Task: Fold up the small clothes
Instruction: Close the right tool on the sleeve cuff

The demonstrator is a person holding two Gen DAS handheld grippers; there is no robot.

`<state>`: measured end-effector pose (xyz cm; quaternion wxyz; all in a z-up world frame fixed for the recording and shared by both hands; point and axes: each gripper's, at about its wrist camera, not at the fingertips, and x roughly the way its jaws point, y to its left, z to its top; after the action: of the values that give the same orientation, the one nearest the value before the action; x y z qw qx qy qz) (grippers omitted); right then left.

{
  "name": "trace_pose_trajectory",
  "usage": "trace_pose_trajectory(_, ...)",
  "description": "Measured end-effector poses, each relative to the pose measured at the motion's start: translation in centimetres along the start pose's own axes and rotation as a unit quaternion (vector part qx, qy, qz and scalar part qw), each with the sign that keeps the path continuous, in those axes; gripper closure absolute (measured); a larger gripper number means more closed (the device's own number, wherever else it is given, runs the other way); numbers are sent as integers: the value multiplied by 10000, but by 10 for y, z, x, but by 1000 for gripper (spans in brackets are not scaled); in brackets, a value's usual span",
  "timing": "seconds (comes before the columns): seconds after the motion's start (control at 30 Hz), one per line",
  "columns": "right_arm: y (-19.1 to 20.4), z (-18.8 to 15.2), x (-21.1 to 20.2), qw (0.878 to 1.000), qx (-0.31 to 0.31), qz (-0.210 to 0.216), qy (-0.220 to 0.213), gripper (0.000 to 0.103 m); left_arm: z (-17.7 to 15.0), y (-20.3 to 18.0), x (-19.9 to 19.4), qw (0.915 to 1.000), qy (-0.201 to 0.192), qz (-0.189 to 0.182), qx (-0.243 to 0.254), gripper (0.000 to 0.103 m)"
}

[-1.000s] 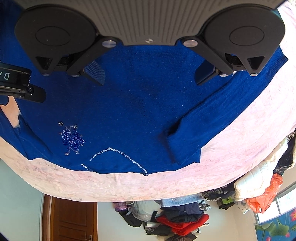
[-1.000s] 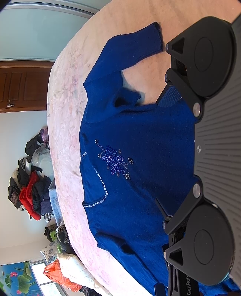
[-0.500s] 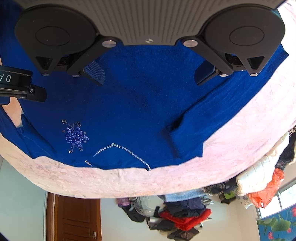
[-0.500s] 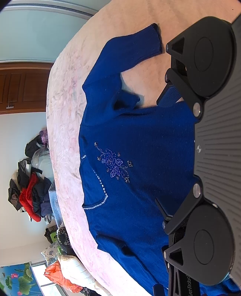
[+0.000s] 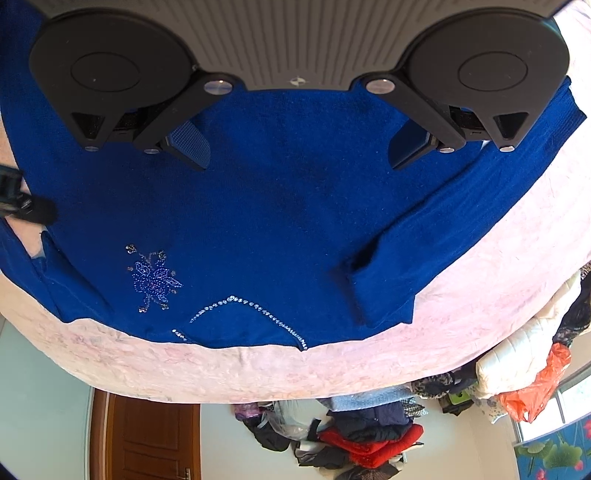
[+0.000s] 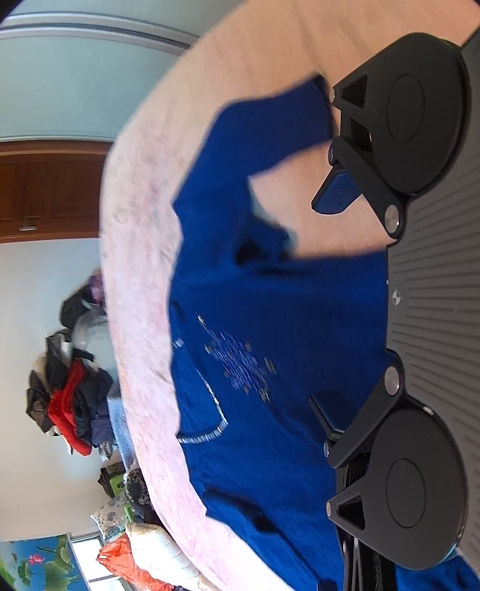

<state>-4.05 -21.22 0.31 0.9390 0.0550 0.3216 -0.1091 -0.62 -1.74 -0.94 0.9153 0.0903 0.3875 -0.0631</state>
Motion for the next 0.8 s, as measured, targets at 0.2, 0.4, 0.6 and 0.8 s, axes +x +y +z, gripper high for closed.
trace_pose_trajectory(0.2,-48,-9,-6,9873,-868,-1051,-811,2,-1,-11,6,9996,30,94,271,0)
trace_pose_trajectory(0.4,-90,-9,13,9914,-1042,-644,-451,19,0,-19,13,9989,126,74,443,0)
trace_pose_trajectory(0.6,-85,-16,35,9930,-1134,-344,-27,31,1,-19,18,9986,186,158,464,0)
trace_pose_trajectory(0.8,-101,-14,41,9975,-665,-235,-57,51,4,-20,22,9982,243,260,477,0)
